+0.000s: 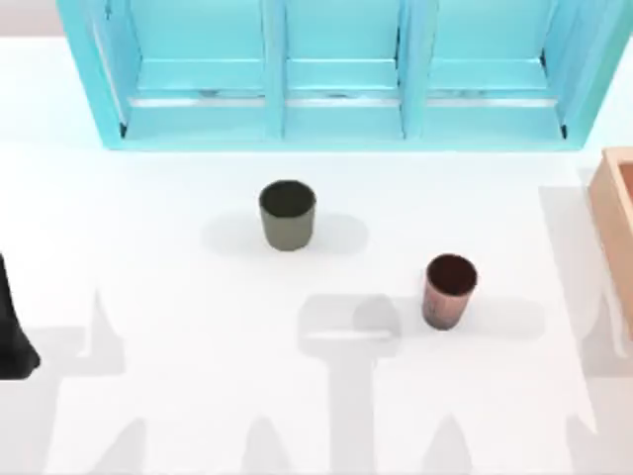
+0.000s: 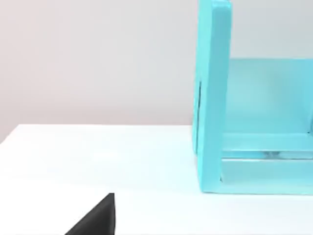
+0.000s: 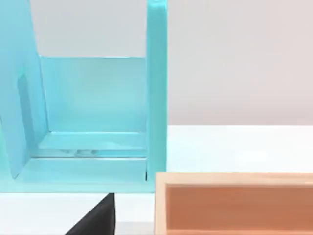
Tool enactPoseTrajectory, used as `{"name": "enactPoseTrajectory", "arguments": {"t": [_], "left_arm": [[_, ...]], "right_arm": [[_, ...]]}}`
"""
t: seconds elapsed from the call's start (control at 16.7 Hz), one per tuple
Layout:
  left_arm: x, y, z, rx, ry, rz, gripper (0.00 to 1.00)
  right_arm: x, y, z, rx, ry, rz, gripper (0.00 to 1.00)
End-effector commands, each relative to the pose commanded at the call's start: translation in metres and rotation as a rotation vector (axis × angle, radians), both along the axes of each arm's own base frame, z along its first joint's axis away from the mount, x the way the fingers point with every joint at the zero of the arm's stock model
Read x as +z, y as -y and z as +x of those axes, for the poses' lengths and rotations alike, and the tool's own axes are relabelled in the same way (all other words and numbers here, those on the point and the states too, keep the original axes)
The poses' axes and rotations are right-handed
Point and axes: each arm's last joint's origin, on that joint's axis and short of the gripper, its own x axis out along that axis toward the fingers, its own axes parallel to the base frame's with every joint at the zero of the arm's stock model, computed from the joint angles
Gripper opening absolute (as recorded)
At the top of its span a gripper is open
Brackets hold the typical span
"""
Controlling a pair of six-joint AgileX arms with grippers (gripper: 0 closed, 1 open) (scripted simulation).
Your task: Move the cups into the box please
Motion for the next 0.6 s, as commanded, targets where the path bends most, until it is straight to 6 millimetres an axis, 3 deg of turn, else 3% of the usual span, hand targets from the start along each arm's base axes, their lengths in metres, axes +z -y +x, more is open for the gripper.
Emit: {"name": "enactPoseTrajectory", "arguments": {"t": [0.3,0.6], "left_arm": [[0.0,0.0,0.0,0.0,0.0,0.0,1.0],[0.0,0.0,0.0,0.0,0.0,0.0,1.0]], "right_arm": [[0.012,-0.002,0.0,0.022,-0.032,0.014,1.0],[0.061,-0.014,0.013,0.104,-0.227,0.077,1.0]]}}
